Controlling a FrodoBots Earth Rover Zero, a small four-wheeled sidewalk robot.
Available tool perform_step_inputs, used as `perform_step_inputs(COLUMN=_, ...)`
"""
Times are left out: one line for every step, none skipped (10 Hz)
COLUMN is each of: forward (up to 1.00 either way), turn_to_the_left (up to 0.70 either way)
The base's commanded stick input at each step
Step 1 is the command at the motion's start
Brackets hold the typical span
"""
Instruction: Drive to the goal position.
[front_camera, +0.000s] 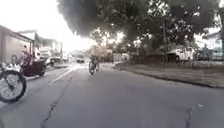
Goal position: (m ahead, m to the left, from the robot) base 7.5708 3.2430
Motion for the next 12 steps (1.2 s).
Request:
perform_step_inputs(forward=1.0, turn_to_the_left=0.08)
perform_step_inputs(forward=1.0, turn_to_the_left=0.08)
perform_step_inputs(forward=1.0, turn_to_the_left=0.08)
perform_step_inputs(forward=1.0, turn_to_the_left=0.08)
perform_step_inputs(forward=1.0, turn_to_the_left=0.08)
perform_step_inputs(forward=1.0, turn_to_the_left=0.08)
perform_step_inputs(forward=1.0, turn_to_the_left=0.08)
perform_step_inputs(forward=1.0, turn_to_the_left=0.08)
perform_step_inputs(forward=1.0, turn_to_the_left=0.08)
perform_step_inputs(forward=1.0, turn_to_the_left=0.08)
perform_step_inputs(forward=1.0, turn_to_the_left=0.08)
perform_step_inputs(forward=1.0, turn_to_the_left=0.08)
